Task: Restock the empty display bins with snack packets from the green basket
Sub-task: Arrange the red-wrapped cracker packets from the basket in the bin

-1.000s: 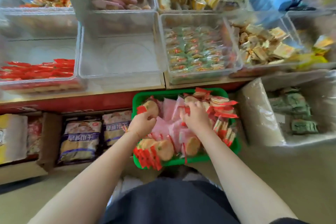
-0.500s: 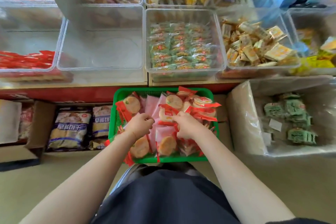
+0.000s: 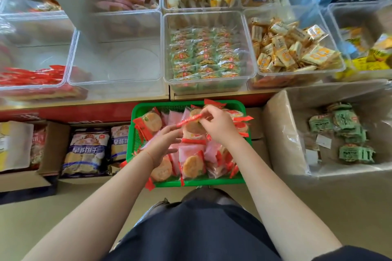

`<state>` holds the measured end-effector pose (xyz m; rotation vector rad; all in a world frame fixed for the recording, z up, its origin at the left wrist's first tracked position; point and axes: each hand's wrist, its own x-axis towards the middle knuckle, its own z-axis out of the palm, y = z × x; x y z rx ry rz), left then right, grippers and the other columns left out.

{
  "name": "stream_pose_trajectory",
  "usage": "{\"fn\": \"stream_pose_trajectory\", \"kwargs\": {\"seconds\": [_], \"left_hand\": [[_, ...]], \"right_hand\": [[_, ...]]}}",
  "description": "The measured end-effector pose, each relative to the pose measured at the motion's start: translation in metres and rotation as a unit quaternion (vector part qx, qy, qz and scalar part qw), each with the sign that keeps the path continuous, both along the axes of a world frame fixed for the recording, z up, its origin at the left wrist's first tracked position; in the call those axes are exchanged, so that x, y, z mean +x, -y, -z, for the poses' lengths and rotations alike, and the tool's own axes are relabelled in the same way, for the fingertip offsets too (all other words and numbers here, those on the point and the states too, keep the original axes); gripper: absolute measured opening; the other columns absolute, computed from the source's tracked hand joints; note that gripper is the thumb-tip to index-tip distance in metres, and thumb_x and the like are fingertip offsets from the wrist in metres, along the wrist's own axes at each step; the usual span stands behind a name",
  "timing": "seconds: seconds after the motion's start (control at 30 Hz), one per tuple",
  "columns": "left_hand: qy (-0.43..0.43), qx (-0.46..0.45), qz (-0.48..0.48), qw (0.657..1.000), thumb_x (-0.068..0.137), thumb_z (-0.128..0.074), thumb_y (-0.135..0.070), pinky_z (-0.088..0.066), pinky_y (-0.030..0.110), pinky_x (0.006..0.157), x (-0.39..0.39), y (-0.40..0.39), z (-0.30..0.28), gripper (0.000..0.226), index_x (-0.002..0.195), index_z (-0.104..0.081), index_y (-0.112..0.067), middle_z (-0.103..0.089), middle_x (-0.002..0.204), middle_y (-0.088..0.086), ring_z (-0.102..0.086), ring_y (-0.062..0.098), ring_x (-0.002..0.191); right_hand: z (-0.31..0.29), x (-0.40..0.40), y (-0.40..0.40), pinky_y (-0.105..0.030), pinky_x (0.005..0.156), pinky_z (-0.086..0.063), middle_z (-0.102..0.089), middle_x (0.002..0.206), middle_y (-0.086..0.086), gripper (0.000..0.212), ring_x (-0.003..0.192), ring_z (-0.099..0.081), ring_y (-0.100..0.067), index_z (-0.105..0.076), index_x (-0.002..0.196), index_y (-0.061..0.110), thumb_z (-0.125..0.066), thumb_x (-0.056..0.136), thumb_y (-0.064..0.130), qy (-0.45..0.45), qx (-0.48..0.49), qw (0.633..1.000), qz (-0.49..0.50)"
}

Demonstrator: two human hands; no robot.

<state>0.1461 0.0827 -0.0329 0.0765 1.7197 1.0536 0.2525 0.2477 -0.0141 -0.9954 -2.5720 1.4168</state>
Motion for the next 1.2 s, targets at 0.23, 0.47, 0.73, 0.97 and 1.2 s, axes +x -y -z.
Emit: {"fn": "stream_pose_trajectory", "kwargs": {"seconds": [0.23, 0.47, 0.73, 0.97, 1.2], "left_hand": [[0.033, 0.066, -0.051, 0.996, 0.074, -0.076, -0.053, -0.048, 0.05, 0.101, 0.011, 0.008, 0.001, 0.084, 0.144, -0.036, -0.029, -0.054, 0.132, 0.001, -0.057, 0.02, 0.118], [0.152, 0.09, -0.113, 0.978, 0.068, -0.078, -0.047, -0.056, 0.043, 0.076, 0.015, 0.044, 0.011, 0.078, 0.133, -0.05, -0.016, -0.063, 0.112, 0.006, -0.062, 0.022, 0.096], [0.286, 0.109, -0.139, 0.942, 0.068, -0.081, -0.042, -0.05, 0.035, 0.071, 0.023, 0.099, 0.014, 0.041, 0.09, -0.059, -0.014, -0.052, 0.077, 0.006, -0.05, 0.019, 0.068], [0.308, 0.189, -0.205, 0.909, 0.085, -0.056, -0.031, -0.035, 0.069, 0.104, 0.04, 0.131, 0.003, 0.034, 0.099, -0.079, -0.01, -0.063, 0.128, 0.017, -0.054, 0.038, 0.127], [0.251, 0.157, -0.231, 0.927, 0.08, -0.068, -0.021, -0.044, 0.057, 0.103, 0.033, 0.127, 0.0, 0.034, 0.11, -0.075, -0.007, -0.069, 0.117, 0.018, -0.065, 0.036, 0.11]], "right_hand": [[-0.007, 0.005, 0.04, -0.02, 0.061, -0.044, -0.058, 0.084, 0.003, 0.007, 0.073, -0.055, -0.009, -0.055, 0.091, 0.019, -0.06, 0.094, 0.022, -0.023, -0.152, 0.983, 0.096], [0.014, 0.016, 0.078, -0.035, 0.069, -0.054, -0.069, 0.091, -0.008, 0.015, 0.079, -0.065, -0.023, -0.06, 0.096, 0.01, -0.045, 0.097, 0.011, 0.029, -0.237, 0.959, 0.152], [0.055, 0.045, 0.136, -0.048, 0.104, -0.039, -0.019, 0.152, -0.023, 0.067, 0.133, -0.038, -0.047, -0.031, 0.147, 0.037, -0.061, 0.089, 0.051, 0.318, 0.003, 0.944, -0.089], [0.045, 0.06, 0.151, -0.023, 0.057, -0.041, -0.053, 0.105, -0.005, 0.017, 0.079, -0.057, -0.024, -0.048, 0.092, 0.022, -0.054, 0.089, 0.006, 0.143, 0.017, 0.982, 0.121], [0.007, 0.059, 0.122, -0.023, 0.069, -0.055, -0.059, 0.112, 0.007, 0.044, 0.095, -0.061, -0.009, -0.052, 0.117, 0.028, -0.073, 0.083, 0.009, -0.06, -0.21, 0.947, 0.235]]}}
